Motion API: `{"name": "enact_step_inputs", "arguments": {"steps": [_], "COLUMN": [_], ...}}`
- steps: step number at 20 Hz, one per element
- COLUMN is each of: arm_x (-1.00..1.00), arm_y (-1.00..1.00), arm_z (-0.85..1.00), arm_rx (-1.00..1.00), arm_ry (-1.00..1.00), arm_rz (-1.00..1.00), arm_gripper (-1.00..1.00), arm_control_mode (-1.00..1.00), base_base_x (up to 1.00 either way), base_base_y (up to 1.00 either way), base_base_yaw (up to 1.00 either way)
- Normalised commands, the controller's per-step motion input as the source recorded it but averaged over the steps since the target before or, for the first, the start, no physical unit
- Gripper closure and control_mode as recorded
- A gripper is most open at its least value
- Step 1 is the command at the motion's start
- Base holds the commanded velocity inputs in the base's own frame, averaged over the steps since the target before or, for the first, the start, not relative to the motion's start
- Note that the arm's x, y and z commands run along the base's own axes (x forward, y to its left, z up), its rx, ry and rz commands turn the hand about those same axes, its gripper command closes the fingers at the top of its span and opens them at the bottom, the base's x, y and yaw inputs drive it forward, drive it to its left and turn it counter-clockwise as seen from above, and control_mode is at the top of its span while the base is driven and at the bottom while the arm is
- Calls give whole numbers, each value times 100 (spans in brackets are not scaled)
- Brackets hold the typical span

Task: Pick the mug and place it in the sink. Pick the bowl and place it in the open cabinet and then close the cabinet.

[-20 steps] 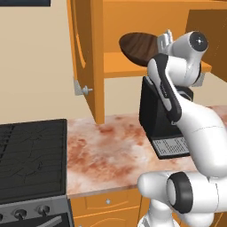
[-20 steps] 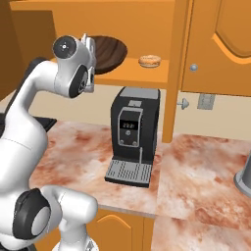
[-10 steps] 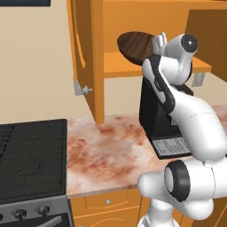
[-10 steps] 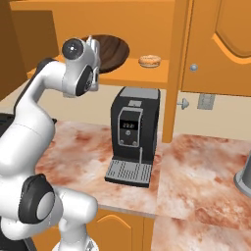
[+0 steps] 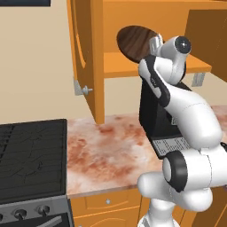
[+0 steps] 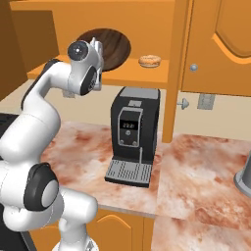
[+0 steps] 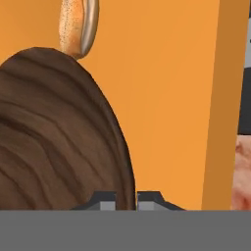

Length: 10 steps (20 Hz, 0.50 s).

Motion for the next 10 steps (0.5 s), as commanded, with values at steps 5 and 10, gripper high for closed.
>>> {"name": "enact_step_inputs", "arguments": {"steps": [5,10], "arm_x": [0,-8], "arm_y": [0,0], "arm_z": [9,24], "arm_rx": [0,0], "arm_ry": [-5,-12], "arm_rz": [0,0], "arm_gripper": [-100,-100], "arm_control_mode": [-100,-100], "base_base_x": [0,0], "base_base_y": [0,0], "base_base_yaw": [0,0]}}
